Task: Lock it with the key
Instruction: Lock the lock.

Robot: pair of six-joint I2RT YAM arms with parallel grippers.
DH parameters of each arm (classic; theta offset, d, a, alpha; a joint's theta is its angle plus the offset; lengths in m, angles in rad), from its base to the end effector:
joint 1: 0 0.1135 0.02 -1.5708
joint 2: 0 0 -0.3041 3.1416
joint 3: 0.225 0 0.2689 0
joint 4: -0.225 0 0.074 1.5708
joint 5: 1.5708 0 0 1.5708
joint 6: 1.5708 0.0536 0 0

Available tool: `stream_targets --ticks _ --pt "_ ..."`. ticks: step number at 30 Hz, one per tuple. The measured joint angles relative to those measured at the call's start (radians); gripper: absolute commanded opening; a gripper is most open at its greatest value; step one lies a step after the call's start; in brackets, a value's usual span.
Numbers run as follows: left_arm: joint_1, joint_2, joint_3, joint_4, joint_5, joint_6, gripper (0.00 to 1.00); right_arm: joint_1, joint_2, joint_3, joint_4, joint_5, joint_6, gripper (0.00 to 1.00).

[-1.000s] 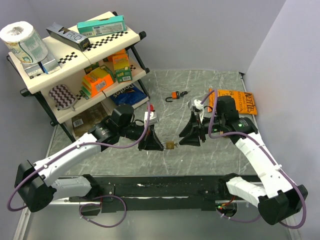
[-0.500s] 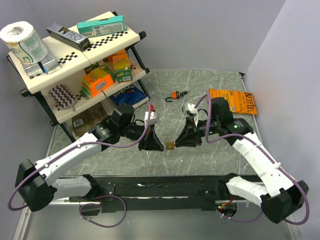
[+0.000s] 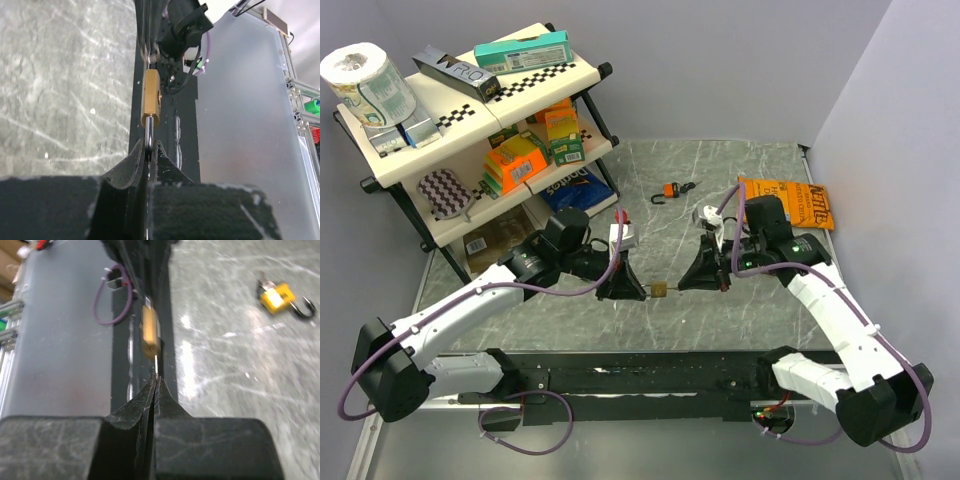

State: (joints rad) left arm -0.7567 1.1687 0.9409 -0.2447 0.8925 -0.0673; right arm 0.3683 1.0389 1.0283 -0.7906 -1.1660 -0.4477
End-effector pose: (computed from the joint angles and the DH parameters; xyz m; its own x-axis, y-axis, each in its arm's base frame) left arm 0.1646 -0.2128 0.3436 -0.3930 0.3131 -0.8646 0.9105 0.0013 -0.4134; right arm 0.1639 0.1161 0.3645 -0.2843 -0.2924 -0.9130 -0.9558 0.0117 0.2939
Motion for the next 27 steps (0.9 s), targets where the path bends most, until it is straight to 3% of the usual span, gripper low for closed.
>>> stream_targets --ticks 8,12,20,27 --pt "0.029 0.001 -0.002 -0.078 0.002 0.081 0.01 -0.138 0.023 0.0 -0.126 0.021 -0.109 0.0" --pt "0.034 0.005 -0.005 -0.083 -0.001 0.093 0.01 -0.237 0.054 -0.024 -0.088 0.1 -0.064 0.0" --pt "0.035 0.048 -0.005 -0.087 -0.065 0.113 0.01 -0.323 0.122 -0.211 0.163 0.499 0.197 0.0" --pt "0.036 0.134 0.03 -0.146 -0.135 0.113 0.01 -0.391 0.318 -0.208 0.302 0.732 0.321 0.0"
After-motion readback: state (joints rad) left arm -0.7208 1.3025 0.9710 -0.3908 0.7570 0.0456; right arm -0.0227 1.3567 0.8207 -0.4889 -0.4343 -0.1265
